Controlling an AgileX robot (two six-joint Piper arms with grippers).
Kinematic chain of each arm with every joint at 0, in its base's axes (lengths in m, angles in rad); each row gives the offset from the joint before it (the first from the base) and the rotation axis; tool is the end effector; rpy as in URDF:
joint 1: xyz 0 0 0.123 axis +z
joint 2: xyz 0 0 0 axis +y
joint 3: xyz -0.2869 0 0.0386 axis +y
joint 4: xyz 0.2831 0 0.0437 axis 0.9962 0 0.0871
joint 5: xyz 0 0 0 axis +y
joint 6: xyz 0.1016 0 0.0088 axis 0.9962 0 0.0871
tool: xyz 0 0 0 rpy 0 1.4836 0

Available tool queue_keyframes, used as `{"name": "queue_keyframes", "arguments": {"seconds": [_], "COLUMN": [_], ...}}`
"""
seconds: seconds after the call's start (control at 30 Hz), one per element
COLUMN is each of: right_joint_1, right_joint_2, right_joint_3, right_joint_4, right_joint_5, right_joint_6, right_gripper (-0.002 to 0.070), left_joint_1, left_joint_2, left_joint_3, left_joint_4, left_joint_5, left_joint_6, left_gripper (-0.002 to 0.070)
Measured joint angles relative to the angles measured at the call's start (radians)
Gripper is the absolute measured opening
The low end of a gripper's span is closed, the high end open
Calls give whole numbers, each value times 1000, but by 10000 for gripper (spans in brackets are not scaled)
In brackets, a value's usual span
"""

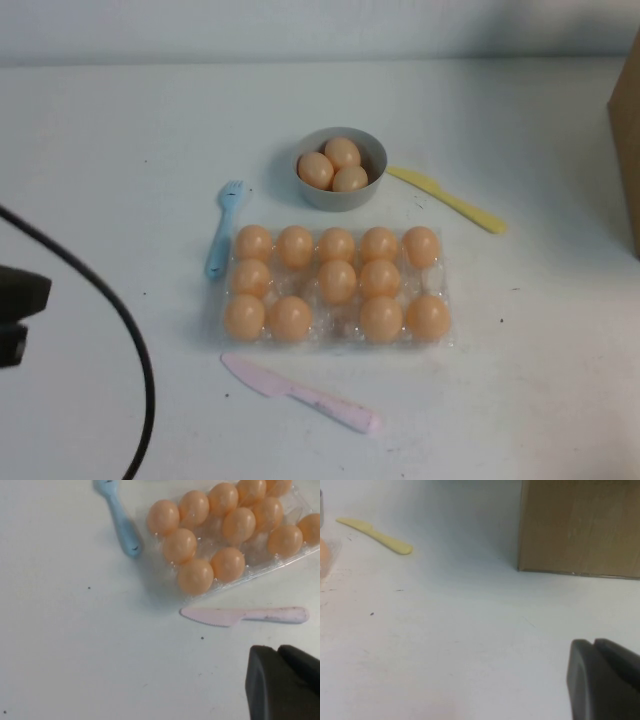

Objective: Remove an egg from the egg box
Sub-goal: Pick up the egg from the plastic box

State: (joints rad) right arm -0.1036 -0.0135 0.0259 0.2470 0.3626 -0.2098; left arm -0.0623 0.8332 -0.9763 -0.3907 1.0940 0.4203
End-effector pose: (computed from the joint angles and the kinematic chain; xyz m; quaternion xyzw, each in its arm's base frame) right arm 0.0943 -0.0009 0.1700 0.0238 0.7975 0.0100 0.6028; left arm 0.1717 -0.0453 0.3740 0.1968 0.8993 -0.1291 0.3685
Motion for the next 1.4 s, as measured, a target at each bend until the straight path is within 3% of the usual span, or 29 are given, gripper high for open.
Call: {"name": "queue_keyframes", "arguments": {"seconds": [0.17, 0.4, 0.5, 0.67, 0.77, 0.97, 1.23, 1.4], "right_joint_1": [0, 0, 0, 0, 0, 0, 0, 0], "right_joint_2": [0, 0, 0, 0, 0, 0, 0, 0], "right_joint_3": [0, 0, 0, 0, 0, 0, 0, 0], "right_joint_4": [0, 0, 0, 0, 0, 0, 0, 2], "right_joint_5": [0, 0, 0, 0, 0, 0, 0, 0], "right_joint_6": [0, 0, 0, 0, 0, 0, 0, 0], "right_gripper": [-17, -17, -17, -17, -17, -17, -17, -17], "left_joint_1": [-63, -376, -436, -449, -449, -461, -500, -500], "left_joint_2": [163, 364, 462, 621, 693, 789, 827, 834], "left_joint_3": [-116, -209, -256, -317, -349, -378, -379, -371], "left_joint_4": [12, 192, 201, 209, 211, 214, 211, 209], "left_joint_5": [15, -104, -109, -128, -152, -161, -69, -48], "left_joint_6": [58, 69, 102, 162, 176, 294, 697, 800], "left_gripper": [-3, 7, 88, 395, 496, 517, 517, 517]}}
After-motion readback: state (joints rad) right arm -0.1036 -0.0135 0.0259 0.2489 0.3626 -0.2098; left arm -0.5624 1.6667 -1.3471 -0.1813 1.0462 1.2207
